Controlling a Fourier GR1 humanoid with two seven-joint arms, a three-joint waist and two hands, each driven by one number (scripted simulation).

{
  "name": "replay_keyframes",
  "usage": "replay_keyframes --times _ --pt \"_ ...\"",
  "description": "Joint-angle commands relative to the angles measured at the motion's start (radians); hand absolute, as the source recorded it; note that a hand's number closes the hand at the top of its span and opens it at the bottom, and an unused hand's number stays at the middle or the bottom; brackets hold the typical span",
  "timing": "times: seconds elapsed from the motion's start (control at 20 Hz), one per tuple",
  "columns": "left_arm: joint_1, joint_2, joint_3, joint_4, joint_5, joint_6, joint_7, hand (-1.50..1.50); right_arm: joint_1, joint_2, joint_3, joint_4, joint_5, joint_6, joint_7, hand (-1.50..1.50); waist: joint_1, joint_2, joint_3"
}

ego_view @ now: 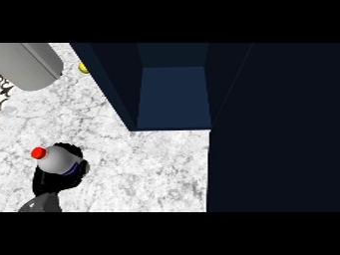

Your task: Pick up the bottled water, place it into the cabinet and close the cabinet

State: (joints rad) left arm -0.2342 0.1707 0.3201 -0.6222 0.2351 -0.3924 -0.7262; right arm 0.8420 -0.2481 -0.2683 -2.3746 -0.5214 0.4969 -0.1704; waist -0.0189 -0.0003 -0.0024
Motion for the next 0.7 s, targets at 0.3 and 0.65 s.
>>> replay_keyframes --times 0.3,0.65 --pt "-0.008 -0.040 -0.078 -0.211 -0.009 0.045 0.124 1.50 0.115 0.036 0.015 -0.228 -0.103 -0.018 0.052 -1.50 0.013 -0.007 0.003" --pt "0.039 -0.167 -0.207 -0.444 0.001 0.166 0.259 1.50 0.069 -0.010 -0.045 -0.184 -0.156 -0.039 0.040 -1.50 0.020 -0.007 0.002"
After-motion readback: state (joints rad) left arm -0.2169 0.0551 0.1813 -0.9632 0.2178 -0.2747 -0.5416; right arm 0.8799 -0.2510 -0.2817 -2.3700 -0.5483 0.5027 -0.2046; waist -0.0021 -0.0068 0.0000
